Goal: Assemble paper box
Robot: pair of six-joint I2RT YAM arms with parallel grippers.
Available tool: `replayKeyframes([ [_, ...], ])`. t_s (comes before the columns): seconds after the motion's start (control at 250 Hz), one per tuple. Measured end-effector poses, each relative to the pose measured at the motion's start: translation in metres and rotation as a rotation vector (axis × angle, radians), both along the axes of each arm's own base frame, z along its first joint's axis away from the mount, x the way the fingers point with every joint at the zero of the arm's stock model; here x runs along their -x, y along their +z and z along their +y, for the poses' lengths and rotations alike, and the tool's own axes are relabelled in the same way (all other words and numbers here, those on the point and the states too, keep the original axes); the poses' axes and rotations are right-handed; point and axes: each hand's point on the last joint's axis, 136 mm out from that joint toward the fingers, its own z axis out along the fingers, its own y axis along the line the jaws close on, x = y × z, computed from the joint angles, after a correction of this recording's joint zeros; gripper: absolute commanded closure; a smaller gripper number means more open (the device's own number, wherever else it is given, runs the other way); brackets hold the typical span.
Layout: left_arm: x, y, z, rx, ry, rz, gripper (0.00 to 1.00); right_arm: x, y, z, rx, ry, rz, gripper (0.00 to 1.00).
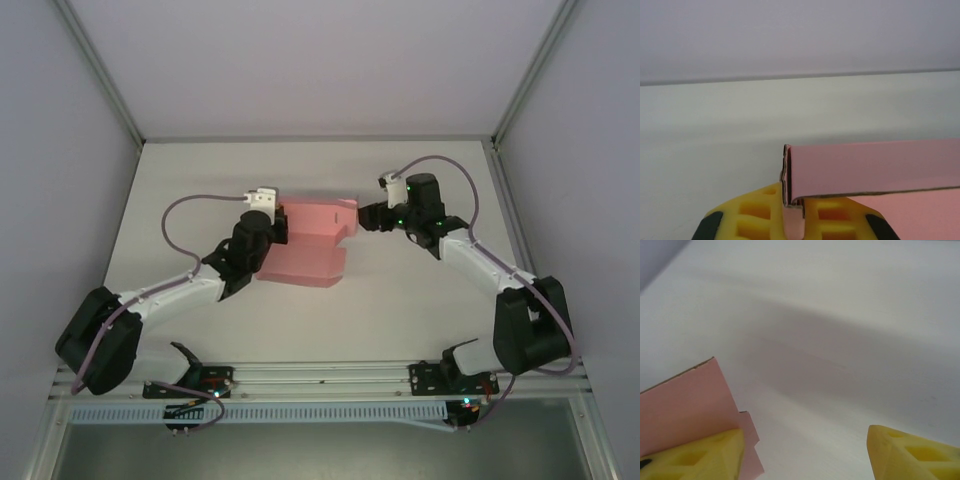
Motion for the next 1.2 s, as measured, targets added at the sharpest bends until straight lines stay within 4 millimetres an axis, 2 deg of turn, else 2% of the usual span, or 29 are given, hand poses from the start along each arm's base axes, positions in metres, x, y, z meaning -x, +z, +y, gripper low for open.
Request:
replayKeyframes([
  [0.092, -0.001, 0.000, 0.003, -0.002, 0.010, -0.001, 1.00, 0.003, 0.002, 0.010, -0.042, 0.058, 0.002, 0.33],
  [0.311, 0.002, 0.004, -0.010, 0.018, -0.057, -0.012, 1.00, 0.014, 0.010, 0.035, -0.049, 0.138, -0.021, 0.31],
  [0.399, 0.001, 0.004, -0.010, 0.019, -0.057, -0.014, 1.00, 0.008, 0.011, 0.034, -0.030, 0.116, -0.030, 0.31],
  [0.563, 0.001, 0.004, -0.007, 0.019, -0.043, -0.014, 1.00, 0.003, 0.011, 0.028, 0.020, 0.085, -0.035, 0.22],
  [0.659, 0.002, 0.005, -0.007, 0.015, -0.034, -0.017, 1.00, 0.006, 0.015, 0.019, 0.057, 0.051, -0.047, 0.19],
  [0.755, 0.006, 0.009, -0.010, 0.023, -0.048, -0.027, 1.00, 0.008, 0.028, -0.002, 0.097, -0.039, -0.085, 0.13],
  [0.882, 0.016, 0.018, -0.014, 0.035, -0.086, -0.045, 1.00, -0.002, 0.045, -0.058, 0.102, -0.224, -0.115, 0.11],
  [0.998, 0.020, 0.027, -0.016, 0.051, -0.108, -0.061, 1.00, -0.017, 0.037, -0.101, 0.079, -0.326, -0.071, 0.11],
  [1.062, 0.021, 0.030, -0.017, 0.058, -0.118, -0.064, 1.00, -0.020, 0.023, -0.102, 0.061, -0.296, -0.024, 0.13],
  [1.202, 0.023, 0.030, -0.019, 0.061, -0.132, -0.062, 1.00, -0.016, -0.008, -0.061, -0.039, -0.078, 0.107, 0.24],
])
